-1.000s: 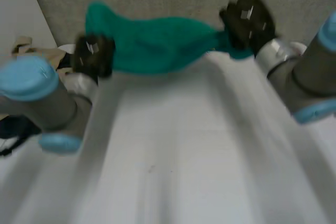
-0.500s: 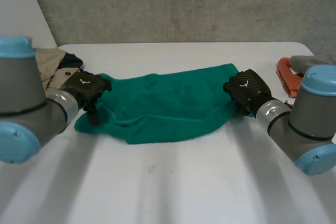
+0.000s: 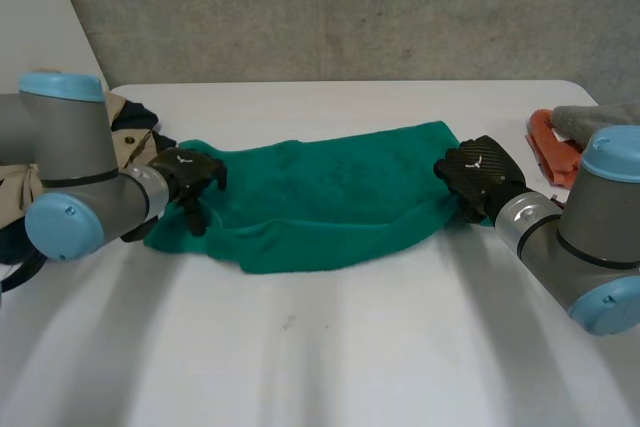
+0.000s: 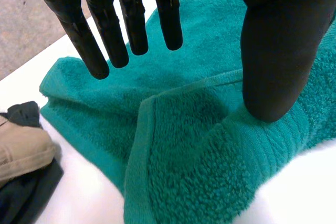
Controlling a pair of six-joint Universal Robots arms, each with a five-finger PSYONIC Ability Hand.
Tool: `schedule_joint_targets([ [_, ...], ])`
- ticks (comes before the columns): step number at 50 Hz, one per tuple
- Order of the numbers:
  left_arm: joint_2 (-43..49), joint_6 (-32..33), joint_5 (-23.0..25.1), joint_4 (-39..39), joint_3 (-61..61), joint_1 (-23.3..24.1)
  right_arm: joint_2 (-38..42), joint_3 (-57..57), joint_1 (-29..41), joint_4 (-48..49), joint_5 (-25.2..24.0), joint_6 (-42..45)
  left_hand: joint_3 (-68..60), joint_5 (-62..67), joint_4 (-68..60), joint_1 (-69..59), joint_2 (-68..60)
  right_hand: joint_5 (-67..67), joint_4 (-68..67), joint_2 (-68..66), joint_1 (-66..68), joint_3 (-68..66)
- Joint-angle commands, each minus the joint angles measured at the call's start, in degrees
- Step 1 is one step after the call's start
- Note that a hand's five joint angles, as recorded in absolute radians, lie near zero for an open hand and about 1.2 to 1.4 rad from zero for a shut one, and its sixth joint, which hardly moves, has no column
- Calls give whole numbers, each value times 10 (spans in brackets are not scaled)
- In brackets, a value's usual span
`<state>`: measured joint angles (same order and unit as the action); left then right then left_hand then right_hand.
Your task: Fold the laundry.
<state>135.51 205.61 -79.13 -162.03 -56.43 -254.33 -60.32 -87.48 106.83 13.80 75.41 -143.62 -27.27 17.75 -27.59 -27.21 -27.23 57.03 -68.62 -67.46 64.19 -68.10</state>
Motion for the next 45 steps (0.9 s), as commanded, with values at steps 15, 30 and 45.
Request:
schedule_joint_targets([
  [15,57,68,-11,38,53,3,2,4,-9,0,0,15,-194,189,-190,-194,-194,130,-114,-125,158,-119],
  [30,-140,87,-102,94,-96,6,-62,33,-35,-93,-1,41,-527,522,-524,-528,-528,130,-114,-125,158,-119],
  [45,-409,222,2,136,-403,-64,-170,-28,-89,-480,-3,361,-527,522,-524,-528,-528,130,-114,-125,158,-119],
])
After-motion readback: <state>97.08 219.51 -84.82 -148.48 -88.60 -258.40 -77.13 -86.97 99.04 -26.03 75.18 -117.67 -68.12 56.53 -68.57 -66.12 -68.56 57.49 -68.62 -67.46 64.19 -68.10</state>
